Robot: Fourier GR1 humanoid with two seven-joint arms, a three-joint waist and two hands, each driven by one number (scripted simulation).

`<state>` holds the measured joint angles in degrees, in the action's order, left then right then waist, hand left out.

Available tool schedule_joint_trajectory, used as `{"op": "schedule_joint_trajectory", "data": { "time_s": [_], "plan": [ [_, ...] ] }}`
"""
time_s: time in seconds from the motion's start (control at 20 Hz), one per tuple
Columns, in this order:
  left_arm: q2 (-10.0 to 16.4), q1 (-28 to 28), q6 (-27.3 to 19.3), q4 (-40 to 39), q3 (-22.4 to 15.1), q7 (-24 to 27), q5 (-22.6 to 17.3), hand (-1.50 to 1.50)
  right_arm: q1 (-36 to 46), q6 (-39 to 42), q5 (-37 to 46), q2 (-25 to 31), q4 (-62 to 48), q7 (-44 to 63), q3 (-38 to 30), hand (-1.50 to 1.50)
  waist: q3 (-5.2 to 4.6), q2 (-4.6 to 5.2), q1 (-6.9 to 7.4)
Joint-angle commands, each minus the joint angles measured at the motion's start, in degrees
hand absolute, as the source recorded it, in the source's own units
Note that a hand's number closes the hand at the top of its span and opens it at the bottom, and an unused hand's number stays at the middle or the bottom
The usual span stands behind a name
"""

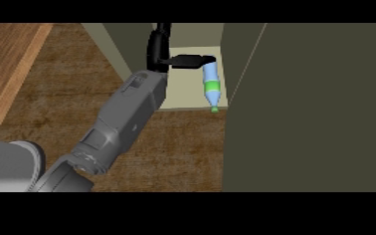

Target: Pick up the bottled water, place it into the cabinet and close the cabinet

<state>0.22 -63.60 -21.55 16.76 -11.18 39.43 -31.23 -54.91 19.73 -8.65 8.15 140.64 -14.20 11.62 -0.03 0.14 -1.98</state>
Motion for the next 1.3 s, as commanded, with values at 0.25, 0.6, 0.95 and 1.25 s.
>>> {"op": "schedule_joint_trajectory", "data": {
  "time_s": [0.25,0.6,0.95,1.25],
  "plan": [
    [-0.22,14.3,4.06,17.0,-8.84,-2.18,-3.43,-1.5,-3.32,-2.42,1.44,-0.98,7.91,4.33,4.01,-1.5,-0.02,-0.9,1.44],
    [-0.22,24.68,7.44,33.85,-15.42,-4.45,-6.78,-1.5,-1.7,-3.06,0.66,-0.17,6.13,4.47,2.7,-1.5,0.01,-0.63,2.09],
    [4.6,38.94,8.88,53.49,-19.58,-7.87,-2.84,-1.5,-2.85,-3.27,3.97,0.42,7.43,3.39,3.27,-1.5,0.0,-0.71,2.6],
    [7.37,48.13,6.88,63.91,-22.76,-11.59,-2.43,1.5,-1.98,2.58,8.28,5.99,7.54,1.08,5.59,1.5,0.0,-0.64,2.52]
  ]
}}
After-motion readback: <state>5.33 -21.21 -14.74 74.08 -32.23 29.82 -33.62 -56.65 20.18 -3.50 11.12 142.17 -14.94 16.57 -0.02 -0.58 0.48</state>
